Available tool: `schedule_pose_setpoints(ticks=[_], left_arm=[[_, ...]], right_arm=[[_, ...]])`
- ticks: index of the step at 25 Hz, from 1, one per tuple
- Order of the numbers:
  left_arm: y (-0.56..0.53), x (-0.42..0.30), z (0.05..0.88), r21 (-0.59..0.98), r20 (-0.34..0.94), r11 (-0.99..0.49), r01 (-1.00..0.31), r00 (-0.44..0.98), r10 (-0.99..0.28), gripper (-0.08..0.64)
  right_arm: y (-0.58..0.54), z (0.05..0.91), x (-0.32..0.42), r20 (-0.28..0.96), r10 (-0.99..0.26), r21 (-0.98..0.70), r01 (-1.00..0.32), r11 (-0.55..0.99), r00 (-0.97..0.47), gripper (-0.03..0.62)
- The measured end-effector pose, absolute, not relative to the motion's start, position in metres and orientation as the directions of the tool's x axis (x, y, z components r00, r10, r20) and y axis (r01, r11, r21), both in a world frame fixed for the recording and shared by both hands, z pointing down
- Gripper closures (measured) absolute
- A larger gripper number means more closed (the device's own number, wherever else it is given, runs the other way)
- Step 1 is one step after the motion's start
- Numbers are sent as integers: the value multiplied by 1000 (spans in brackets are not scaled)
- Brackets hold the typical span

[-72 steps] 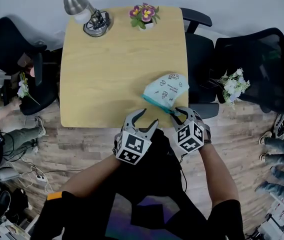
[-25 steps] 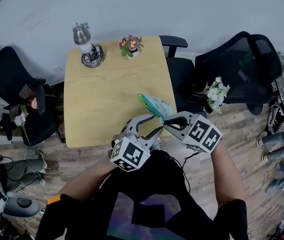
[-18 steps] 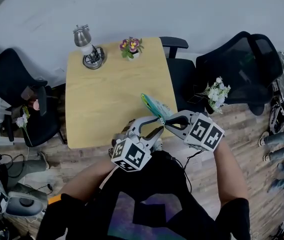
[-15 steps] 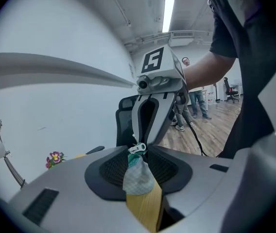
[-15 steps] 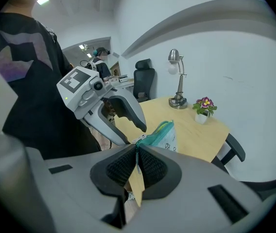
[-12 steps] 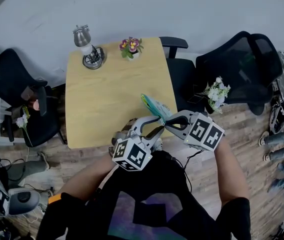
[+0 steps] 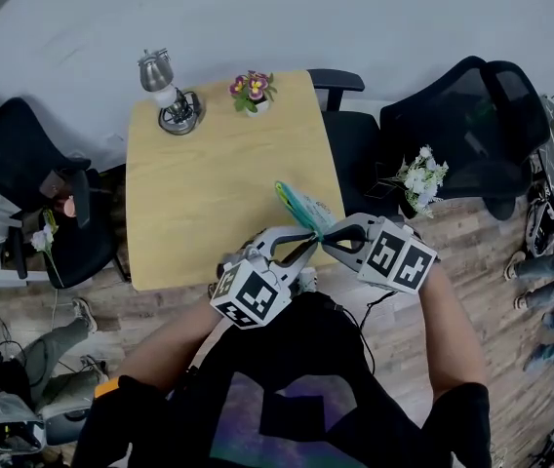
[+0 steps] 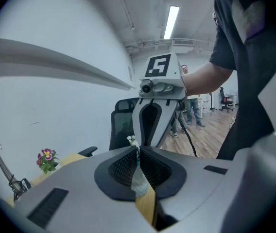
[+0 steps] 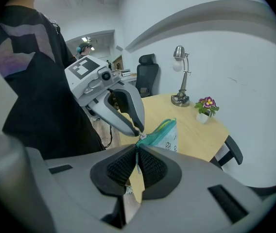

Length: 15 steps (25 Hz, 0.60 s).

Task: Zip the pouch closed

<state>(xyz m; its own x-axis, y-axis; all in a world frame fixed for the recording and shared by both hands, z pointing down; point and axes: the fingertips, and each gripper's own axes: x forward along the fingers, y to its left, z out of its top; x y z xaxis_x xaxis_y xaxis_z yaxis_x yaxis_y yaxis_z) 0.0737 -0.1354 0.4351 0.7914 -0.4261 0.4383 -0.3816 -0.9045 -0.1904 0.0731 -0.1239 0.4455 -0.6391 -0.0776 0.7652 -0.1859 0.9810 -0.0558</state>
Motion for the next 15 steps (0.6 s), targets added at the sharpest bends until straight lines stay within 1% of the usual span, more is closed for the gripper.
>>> schedule_pose_setpoints(ticks=[1, 8, 15], left_arm=[[-137, 73, 435, -181, 437, -903, -389, 791, -428, 538], [-140, 71, 437, -154, 447, -903, -401, 787, -425, 548], [-154, 65, 432, -114, 430, -887, -448, 783, -450, 551]], right_arm=[[-123, 446, 73, 766, -76, -56, -184, 981, -639, 561], [-124, 447, 71, 761, -82, -61, -198, 978, -643, 561], [-135, 439, 72, 727, -133, -72, -267, 961, -674, 561]])
